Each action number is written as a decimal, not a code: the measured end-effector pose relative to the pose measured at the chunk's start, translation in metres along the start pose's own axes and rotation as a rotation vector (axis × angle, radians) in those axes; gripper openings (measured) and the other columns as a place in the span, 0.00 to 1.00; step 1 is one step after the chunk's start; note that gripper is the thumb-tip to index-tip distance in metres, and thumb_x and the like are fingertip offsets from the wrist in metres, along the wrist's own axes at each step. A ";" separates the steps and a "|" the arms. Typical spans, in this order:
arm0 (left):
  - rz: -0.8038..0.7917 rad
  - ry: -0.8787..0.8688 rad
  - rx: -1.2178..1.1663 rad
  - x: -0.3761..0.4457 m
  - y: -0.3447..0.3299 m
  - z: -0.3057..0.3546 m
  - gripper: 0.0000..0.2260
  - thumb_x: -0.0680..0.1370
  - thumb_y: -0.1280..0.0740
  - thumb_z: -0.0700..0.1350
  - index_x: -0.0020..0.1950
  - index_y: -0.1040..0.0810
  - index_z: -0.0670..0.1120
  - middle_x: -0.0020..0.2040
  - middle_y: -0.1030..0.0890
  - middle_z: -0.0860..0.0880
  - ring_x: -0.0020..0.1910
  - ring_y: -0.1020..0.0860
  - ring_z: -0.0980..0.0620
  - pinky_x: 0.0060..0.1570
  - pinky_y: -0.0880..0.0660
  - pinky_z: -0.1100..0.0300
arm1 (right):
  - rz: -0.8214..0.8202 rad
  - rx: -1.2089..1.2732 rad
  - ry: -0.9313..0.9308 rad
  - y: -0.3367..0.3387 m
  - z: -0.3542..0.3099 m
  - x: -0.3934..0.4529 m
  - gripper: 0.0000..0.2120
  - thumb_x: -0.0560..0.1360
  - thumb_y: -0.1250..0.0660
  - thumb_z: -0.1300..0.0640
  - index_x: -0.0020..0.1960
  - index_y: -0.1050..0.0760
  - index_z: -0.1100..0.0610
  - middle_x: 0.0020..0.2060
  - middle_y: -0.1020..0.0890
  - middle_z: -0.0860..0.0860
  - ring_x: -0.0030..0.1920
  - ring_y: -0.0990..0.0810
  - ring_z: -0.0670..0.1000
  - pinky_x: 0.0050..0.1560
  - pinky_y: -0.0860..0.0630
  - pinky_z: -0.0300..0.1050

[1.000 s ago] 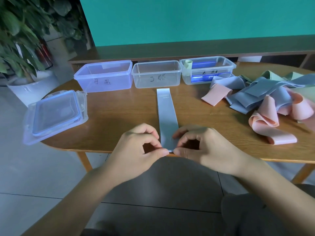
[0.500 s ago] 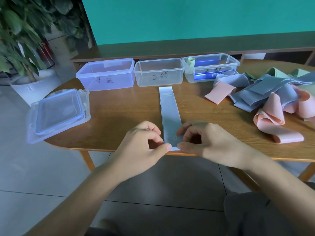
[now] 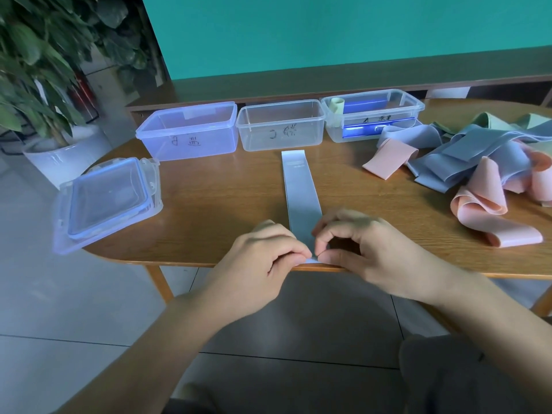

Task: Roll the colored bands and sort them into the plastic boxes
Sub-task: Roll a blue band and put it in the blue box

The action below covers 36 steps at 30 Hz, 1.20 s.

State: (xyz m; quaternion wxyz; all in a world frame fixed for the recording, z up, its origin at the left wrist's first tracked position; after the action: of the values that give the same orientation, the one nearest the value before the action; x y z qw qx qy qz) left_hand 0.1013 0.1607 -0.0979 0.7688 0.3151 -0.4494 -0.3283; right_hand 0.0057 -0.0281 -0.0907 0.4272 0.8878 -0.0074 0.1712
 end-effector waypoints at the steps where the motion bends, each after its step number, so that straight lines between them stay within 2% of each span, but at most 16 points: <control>1: 0.001 -0.012 0.005 -0.001 0.000 0.000 0.03 0.79 0.28 0.43 0.50 0.14 0.47 0.45 0.19 0.56 0.48 0.23 0.56 0.48 0.26 0.59 | -0.001 -0.023 0.015 -0.001 0.000 0.000 0.04 0.78 0.28 0.58 0.47 0.19 0.49 0.52 0.22 0.43 0.56 0.22 0.46 0.56 0.30 0.33; 5: 0.011 -0.006 0.019 -0.003 0.001 0.000 0.05 0.76 0.26 0.46 0.50 0.14 0.48 0.45 0.20 0.56 0.48 0.23 0.57 0.46 0.25 0.59 | 0.003 -0.097 0.040 -0.002 0.003 -0.004 0.02 0.79 0.30 0.53 0.49 0.19 0.48 0.53 0.23 0.42 0.57 0.23 0.44 0.56 0.29 0.36; 9: 0.048 0.056 0.000 -0.002 0.002 0.001 0.03 0.75 0.25 0.47 0.46 0.14 0.48 0.44 0.20 0.56 0.45 0.23 0.58 0.46 0.25 0.62 | 0.006 -0.070 -0.020 0.000 0.002 -0.006 0.06 0.76 0.29 0.46 0.49 0.17 0.47 0.55 0.22 0.41 0.57 0.23 0.42 0.57 0.27 0.37; 14: 0.044 0.085 0.011 -0.001 0.001 0.000 0.05 0.76 0.26 0.48 0.43 0.16 0.48 0.44 0.22 0.57 0.45 0.24 0.59 0.45 0.29 0.68 | 0.039 -0.018 -0.078 0.001 0.002 -0.003 0.03 0.74 0.25 0.50 0.45 0.16 0.48 0.53 0.22 0.42 0.56 0.23 0.41 0.54 0.31 0.28; 19: 0.061 0.068 0.099 0.000 -0.002 0.000 0.07 0.80 0.31 0.46 0.45 0.19 0.45 0.46 0.24 0.55 0.47 0.27 0.59 0.48 0.33 0.70 | 0.058 -0.068 -0.096 -0.002 0.001 0.000 0.03 0.77 0.28 0.51 0.45 0.17 0.49 0.53 0.23 0.42 0.54 0.22 0.43 0.52 0.29 0.32; 23: 0.042 0.139 0.135 0.004 -0.006 0.002 0.09 0.80 0.32 0.49 0.43 0.22 0.45 0.49 0.27 0.55 0.44 0.28 0.59 0.45 0.34 0.71 | 0.089 -0.063 -0.185 0.000 0.002 0.003 0.05 0.75 0.26 0.50 0.43 0.16 0.50 0.53 0.24 0.42 0.51 0.22 0.41 0.50 0.29 0.29; 26: 0.062 0.234 0.129 0.006 -0.005 0.000 0.10 0.78 0.30 0.51 0.42 0.23 0.47 0.49 0.28 0.57 0.44 0.27 0.61 0.42 0.33 0.73 | 0.114 -0.042 -0.259 0.002 0.005 0.007 0.07 0.73 0.25 0.48 0.39 0.17 0.50 0.52 0.24 0.40 0.49 0.23 0.39 0.46 0.30 0.27; 29: 0.080 0.249 0.066 0.009 -0.004 0.000 0.05 0.77 0.28 0.47 0.45 0.23 0.49 0.48 0.26 0.58 0.46 0.26 0.61 0.43 0.34 0.74 | 0.129 -0.039 -0.295 0.003 0.008 0.010 0.09 0.72 0.24 0.47 0.37 0.20 0.49 0.50 0.24 0.39 0.48 0.24 0.38 0.44 0.31 0.28; 32: 0.048 0.128 0.031 0.009 -0.006 0.003 0.03 0.79 0.30 0.41 0.47 0.19 0.48 0.45 0.23 0.57 0.45 0.25 0.59 0.42 0.30 0.70 | 0.137 -0.024 -0.291 0.003 0.009 0.010 0.09 0.72 0.24 0.47 0.39 0.21 0.49 0.48 0.22 0.41 0.47 0.23 0.41 0.44 0.27 0.34; 34: 0.038 0.065 0.035 0.006 -0.008 0.000 0.05 0.81 0.32 0.40 0.49 0.18 0.47 0.45 0.21 0.55 0.45 0.23 0.57 0.44 0.27 0.63 | 0.137 -0.035 -0.287 0.003 0.008 0.010 0.09 0.73 0.24 0.47 0.41 0.21 0.49 0.46 0.22 0.43 0.46 0.23 0.44 0.45 0.25 0.39; 36: 0.034 0.037 0.056 0.004 -0.008 -0.003 0.06 0.82 0.34 0.41 0.51 0.17 0.46 0.47 0.21 0.53 0.47 0.23 0.56 0.47 0.26 0.60 | 0.147 -0.046 -0.281 0.001 0.007 0.010 0.08 0.73 0.25 0.48 0.42 0.22 0.49 0.45 0.22 0.44 0.44 0.23 0.45 0.45 0.24 0.41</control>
State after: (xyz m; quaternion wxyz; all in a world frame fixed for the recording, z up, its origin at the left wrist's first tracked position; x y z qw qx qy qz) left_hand 0.1038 0.1536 -0.1037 0.7732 0.3347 -0.4496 -0.2965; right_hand 0.0170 -0.0328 -0.0914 0.4287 0.8899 -0.1362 0.0760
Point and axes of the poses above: each hand's wrist, its own x-axis towards the middle knuckle, its own y-axis out of the back of the hand, z = x × y, the point moved 2 cm from there along x, towards the middle knuckle
